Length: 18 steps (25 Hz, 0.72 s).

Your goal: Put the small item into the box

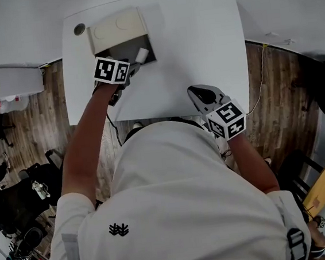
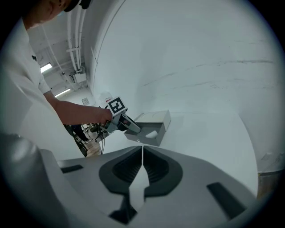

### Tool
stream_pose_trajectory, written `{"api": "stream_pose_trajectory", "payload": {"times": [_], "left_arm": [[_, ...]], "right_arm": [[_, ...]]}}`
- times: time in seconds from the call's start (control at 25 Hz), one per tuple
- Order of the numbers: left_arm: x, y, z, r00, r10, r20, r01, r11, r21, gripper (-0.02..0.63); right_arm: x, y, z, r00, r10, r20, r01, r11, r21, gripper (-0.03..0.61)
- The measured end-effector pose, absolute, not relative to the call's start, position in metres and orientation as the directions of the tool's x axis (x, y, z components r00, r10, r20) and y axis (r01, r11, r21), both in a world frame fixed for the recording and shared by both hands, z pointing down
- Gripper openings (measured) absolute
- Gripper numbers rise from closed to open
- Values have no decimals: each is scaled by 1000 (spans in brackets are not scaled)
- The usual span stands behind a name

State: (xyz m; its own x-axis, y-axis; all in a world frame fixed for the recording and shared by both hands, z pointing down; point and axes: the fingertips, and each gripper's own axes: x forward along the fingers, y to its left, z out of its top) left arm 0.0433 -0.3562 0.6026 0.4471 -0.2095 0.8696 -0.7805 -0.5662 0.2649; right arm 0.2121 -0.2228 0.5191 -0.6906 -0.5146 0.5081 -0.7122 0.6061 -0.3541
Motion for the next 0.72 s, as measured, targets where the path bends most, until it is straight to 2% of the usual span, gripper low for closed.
{"api": "stream_pose_trajectory", "payload": {"times": [0.36, 0.48, 0.72], "left_arm": [[6, -297, 551, 622, -263, 738, -693, -624, 362, 190], [-8, -270, 527, 694, -284, 661, -643, -657, 393, 148], [-49, -214, 486, 784, -348, 513, -584, -695, 420, 15]], "right_arm": [[147, -207, 506, -690, -516, 507, -705, 637, -312, 11], [126, -199, 502, -682, -524, 509, -710, 640, -292, 11], [83, -173, 498, -670, -532, 518, -718, 642, -269, 11]]}}
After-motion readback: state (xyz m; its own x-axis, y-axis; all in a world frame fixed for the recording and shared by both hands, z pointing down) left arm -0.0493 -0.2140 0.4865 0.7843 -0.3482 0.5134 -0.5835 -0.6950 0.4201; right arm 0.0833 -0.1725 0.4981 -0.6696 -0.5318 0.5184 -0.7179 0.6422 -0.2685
